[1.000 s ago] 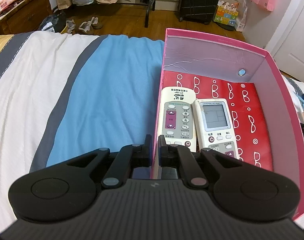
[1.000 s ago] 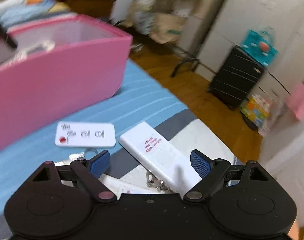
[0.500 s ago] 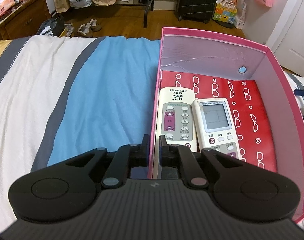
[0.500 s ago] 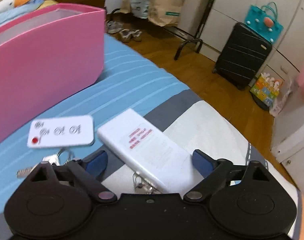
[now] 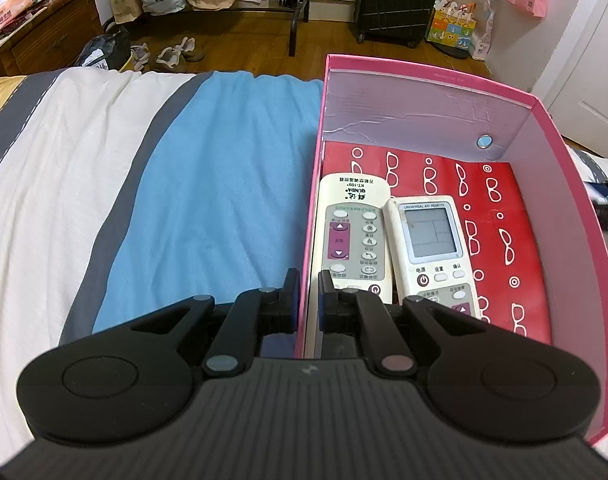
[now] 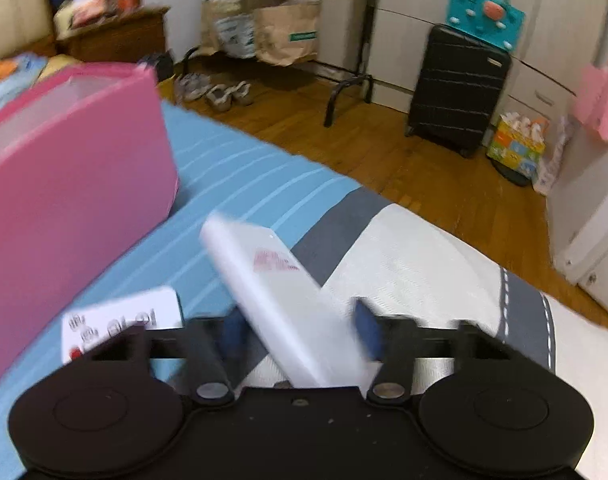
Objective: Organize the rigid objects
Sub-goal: 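Grasp the white power bank by its end with the right gripper, then carry the power bank into the pink box and release it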
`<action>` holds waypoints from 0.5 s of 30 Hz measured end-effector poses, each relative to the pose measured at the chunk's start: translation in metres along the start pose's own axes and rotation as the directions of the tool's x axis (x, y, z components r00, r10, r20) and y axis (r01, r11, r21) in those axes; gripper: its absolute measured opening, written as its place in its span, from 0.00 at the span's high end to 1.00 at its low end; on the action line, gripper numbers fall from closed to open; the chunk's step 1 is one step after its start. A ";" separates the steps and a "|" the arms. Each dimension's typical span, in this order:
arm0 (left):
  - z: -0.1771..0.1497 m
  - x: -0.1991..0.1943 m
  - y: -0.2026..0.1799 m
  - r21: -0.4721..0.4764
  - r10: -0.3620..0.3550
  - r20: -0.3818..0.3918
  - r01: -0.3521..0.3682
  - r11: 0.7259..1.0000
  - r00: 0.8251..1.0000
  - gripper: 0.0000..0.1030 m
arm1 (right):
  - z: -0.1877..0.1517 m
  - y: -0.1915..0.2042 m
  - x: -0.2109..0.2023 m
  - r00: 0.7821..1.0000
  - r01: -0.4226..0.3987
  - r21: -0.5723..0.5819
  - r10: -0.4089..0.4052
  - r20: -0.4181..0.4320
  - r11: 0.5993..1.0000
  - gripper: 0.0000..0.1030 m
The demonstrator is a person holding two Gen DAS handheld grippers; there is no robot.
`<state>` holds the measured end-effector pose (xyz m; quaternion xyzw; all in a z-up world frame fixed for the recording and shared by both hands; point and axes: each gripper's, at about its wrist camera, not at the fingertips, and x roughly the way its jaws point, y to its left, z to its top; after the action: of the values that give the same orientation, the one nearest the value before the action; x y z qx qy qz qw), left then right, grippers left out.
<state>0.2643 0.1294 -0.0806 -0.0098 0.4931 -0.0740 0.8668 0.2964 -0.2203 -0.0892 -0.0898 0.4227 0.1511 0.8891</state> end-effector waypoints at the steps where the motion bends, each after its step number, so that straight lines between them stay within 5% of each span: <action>1: 0.000 0.000 0.001 -0.001 -0.001 0.000 0.001 1.000 1.000 0.94 | 0.001 -0.006 -0.002 1.000 -0.017 0.058 0.017 0.005 0.998 0.67; 5: 0.000 0.001 0.002 -0.004 -0.007 0.001 0.007 1.000 1.000 0.94 | 0.002 -0.028 -0.004 0.996 -0.087 0.268 0.093 -0.010 0.959 0.76; 8: 0.000 0.001 0.004 -0.005 -0.009 0.001 0.009 1.000 1.000 0.94 | -0.004 -0.046 -0.003 0.983 -0.155 0.438 0.183 -0.022 0.886 0.79; 15: 0.000 0.001 0.005 -0.008 -0.011 0.000 0.011 1.000 1.000 0.94 | -0.016 -0.050 0.005 0.975 -0.191 0.533 0.222 0.005 0.825 0.80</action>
<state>0.2659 0.1341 -0.0817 -0.0159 0.4932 -0.0769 0.8663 0.3052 -0.2712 -0.1021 0.2008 0.4801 0.1212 0.8453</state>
